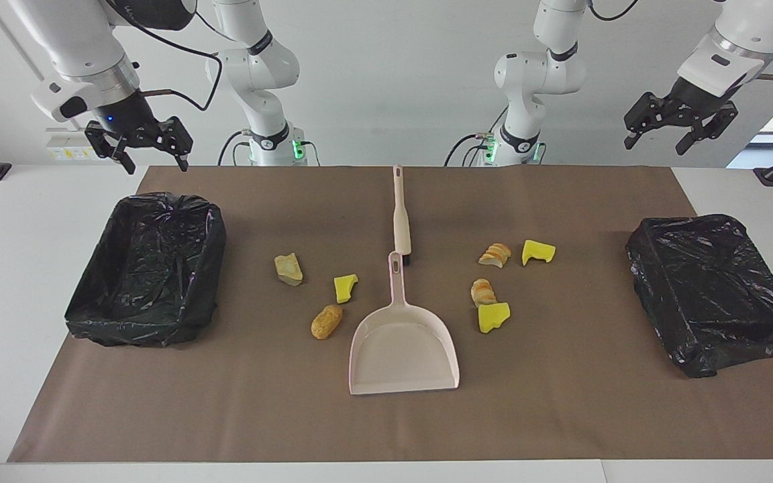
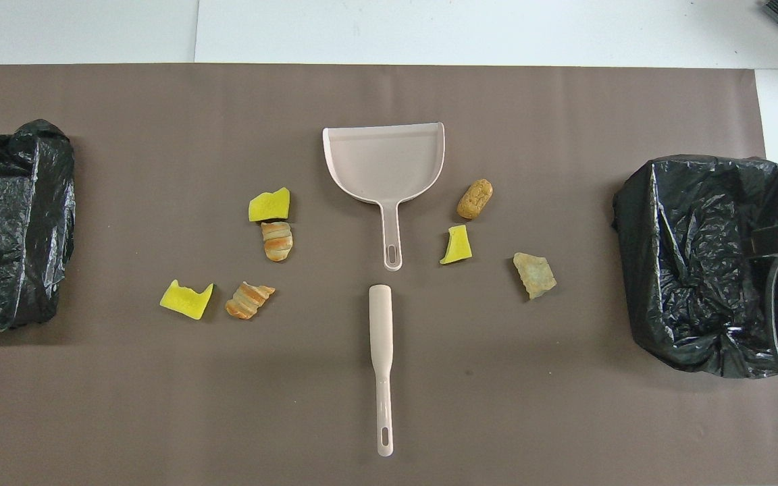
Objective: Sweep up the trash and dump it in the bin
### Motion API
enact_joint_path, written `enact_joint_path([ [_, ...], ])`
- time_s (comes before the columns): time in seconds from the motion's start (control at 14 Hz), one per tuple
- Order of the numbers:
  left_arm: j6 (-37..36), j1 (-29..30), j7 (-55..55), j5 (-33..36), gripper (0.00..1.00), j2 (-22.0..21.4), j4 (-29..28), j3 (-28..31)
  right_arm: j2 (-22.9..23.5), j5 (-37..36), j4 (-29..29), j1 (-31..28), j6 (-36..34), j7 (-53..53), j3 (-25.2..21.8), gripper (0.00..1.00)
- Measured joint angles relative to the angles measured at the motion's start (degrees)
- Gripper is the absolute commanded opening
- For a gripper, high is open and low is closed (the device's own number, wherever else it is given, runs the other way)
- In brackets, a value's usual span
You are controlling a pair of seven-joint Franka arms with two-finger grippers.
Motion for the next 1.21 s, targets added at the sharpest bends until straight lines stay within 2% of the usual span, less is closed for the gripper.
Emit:
enact_joint_path([
  [0.5, 0.00, -0.12, -0.01, 0.00, 1.00, -0.01, -0.10, -0.16, 0.00, 0.00, -0.41, 0.00, 0.00, 0.00, 0.00, 1.00],
  [0.71, 0.04, -0.17, -0.62, -0.03, 1.00, -0.67, -1.61, -2.27, 0.00, 0.00, -0.62, 0.00, 0.00, 0.00, 0.00, 1.00],
  [0.86, 1.22, -0.24, -3.35, -0.04, 1.00, -2.55, -5.49, -5.78, 0.00, 0.00, -0.66, 0.00, 0.00, 0.00, 0.00, 1.00],
  [1.21, 10.70, -1.06, -14.09, -1.77, 1.00, -11.23, -23.18, -18.20, -0.04, 0.00, -0.97, 0.00, 0.00, 0.00, 0.00, 1.00],
])
